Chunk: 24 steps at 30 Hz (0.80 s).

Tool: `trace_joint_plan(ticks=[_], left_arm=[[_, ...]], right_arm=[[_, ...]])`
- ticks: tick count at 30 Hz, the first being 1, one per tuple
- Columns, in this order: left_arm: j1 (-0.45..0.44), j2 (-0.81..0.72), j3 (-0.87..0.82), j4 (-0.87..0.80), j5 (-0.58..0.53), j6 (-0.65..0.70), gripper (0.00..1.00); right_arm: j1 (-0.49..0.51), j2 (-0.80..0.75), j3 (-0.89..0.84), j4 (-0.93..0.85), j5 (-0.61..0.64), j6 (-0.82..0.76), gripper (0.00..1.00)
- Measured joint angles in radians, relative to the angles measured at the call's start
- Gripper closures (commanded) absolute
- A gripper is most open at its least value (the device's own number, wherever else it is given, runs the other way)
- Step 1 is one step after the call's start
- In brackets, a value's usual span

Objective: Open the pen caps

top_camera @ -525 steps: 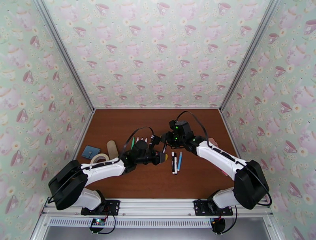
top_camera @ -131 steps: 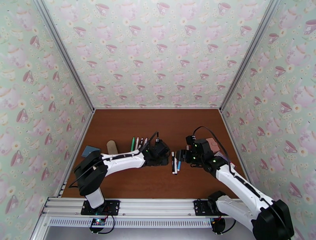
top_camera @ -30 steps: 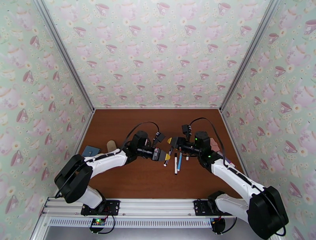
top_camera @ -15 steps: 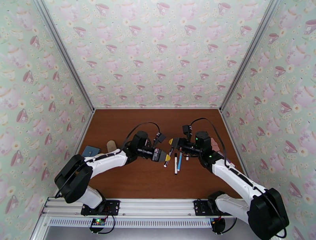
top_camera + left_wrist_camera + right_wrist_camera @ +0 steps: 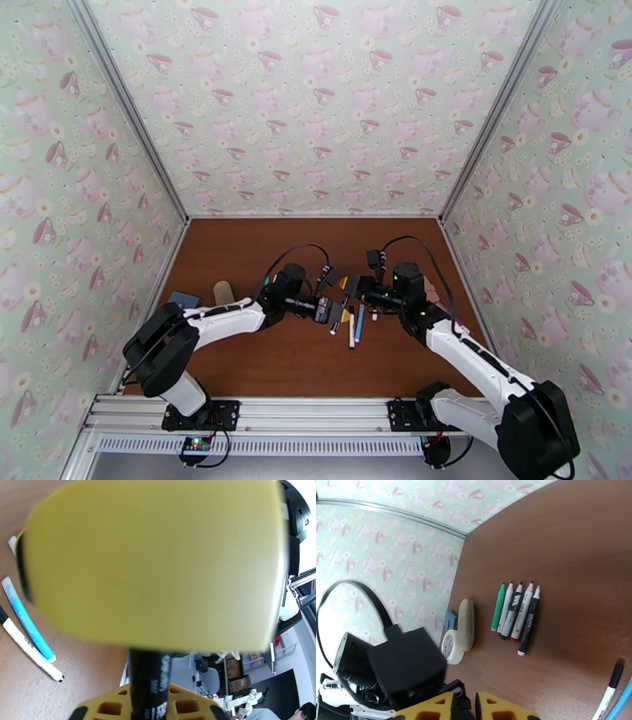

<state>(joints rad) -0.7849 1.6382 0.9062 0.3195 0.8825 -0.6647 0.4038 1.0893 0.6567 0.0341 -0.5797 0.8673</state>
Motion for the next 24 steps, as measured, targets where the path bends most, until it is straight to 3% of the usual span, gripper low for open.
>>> trace_joint_plan(ticks=[7,24], left_arm=[[-0.040,-0.001,0.032,-0.069,-0.101,0.092,0.95],[-0.125,0.032,0.146,-0.199,-0.175,0.156,0.98]], right_arm=[[-0.055,-0.056,0.007,-0.126,0.013,0.012,0.95],[-0.200,-0.121,0.002,-0.228,-0.138,-0.015,0.98]])
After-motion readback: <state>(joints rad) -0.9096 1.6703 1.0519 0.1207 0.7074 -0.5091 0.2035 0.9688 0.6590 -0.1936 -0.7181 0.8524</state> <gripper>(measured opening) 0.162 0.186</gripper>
